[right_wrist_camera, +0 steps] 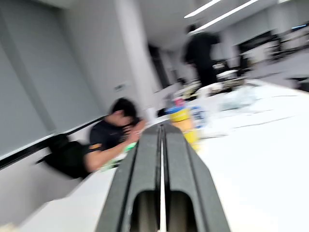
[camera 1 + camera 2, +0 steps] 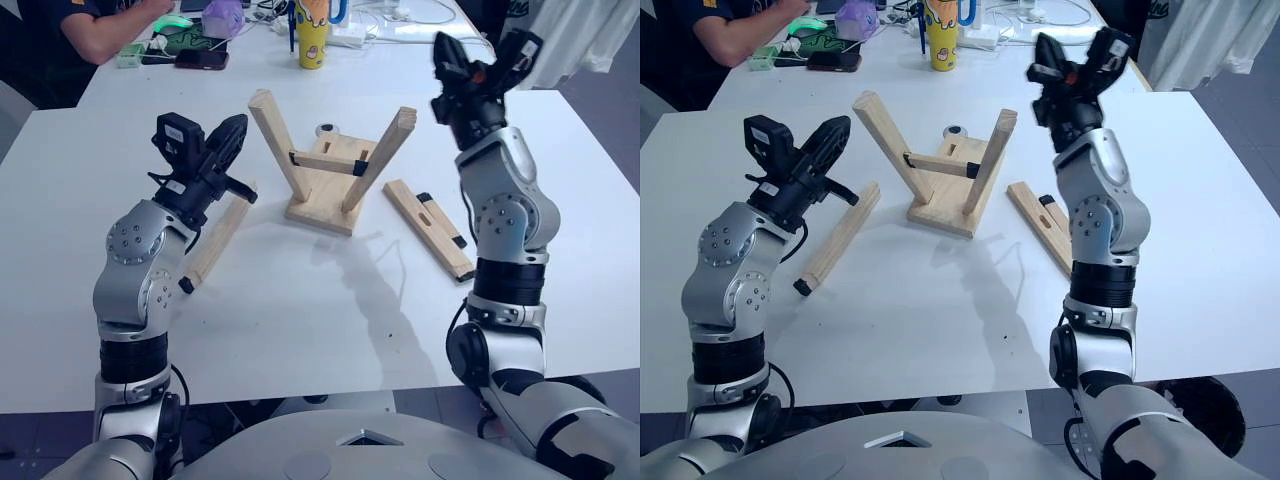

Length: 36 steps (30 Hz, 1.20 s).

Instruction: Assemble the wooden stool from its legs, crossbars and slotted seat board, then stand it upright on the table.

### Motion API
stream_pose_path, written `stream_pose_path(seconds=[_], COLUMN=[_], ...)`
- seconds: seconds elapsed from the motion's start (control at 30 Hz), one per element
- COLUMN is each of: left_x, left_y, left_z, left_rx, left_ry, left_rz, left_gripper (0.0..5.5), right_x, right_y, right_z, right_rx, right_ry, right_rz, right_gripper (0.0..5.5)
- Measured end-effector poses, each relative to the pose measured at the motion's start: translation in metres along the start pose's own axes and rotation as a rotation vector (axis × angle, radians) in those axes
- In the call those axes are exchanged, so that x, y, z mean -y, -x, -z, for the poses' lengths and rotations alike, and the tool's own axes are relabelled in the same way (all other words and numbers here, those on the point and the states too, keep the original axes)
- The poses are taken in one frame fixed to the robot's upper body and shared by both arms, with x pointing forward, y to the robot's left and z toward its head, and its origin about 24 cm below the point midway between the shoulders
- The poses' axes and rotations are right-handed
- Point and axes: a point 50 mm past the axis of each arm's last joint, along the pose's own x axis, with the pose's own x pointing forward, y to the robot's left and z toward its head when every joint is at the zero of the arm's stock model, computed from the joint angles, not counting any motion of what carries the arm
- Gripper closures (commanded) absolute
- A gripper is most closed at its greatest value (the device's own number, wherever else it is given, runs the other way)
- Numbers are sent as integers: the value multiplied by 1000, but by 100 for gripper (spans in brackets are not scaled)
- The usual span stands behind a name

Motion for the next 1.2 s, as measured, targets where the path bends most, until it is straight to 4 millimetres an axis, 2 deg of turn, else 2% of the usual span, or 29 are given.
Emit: stream_pose_path(seconds=[0.1, 0.17, 0.27, 0.33, 0.4, 0.47, 0.6, 0.63, 0.73, 0.9, 1.03, 1.2], left_x=[-18, -29, -47, -52, -55, -49, -8, 0, 6, 24, 16, -15], left_y=[3, 3, 5, 6, 3, -5, -44, -50, -54, -55, -40, -13], left_z=[10, 18, 31, 36, 38, 36, 19, 16, 5, -4, 16, 50], left_rx=[-55, -113, -202, -234, -257, -242, -135, -121, -98, -47, -121, -270], left_ry=[-34, -82, -175, -234, -297, -317, -324, -319, -322, -304, -247, -200], left_rz=[-129, -210, -303, -321, -313, -268, -34, -9, 6, 77, 38, -126], left_gripper=[550, 550, 550, 550, 550, 550, 550, 550, 550, 550, 550, 550], right_x=[23, 35, 54, 59, 56, 41, -32, -42, -44, -35, -36, -42], right_y=[7, 21, 62, 84, 98, 97, 76, 73, 68, 70, 71, 68], right_z=[3, 17, 53, 63, 63, 60, 57, 58, 63, 84, 86, 84], right_rx=[-28, -101, -288, -359, -381, -365, -310, -309, -387, -569, -586, -570], right_ry=[104, 179, 299, 364, 420, 454, 461, 468, 546, 531, 495, 473], right_rz=[125, 177, 265, 302, 297, 224, -118, -149, -143, -165, -204, -249], right_gripper=[548, 548, 548, 548, 548, 548, 548, 548, 548, 548, 548, 548])
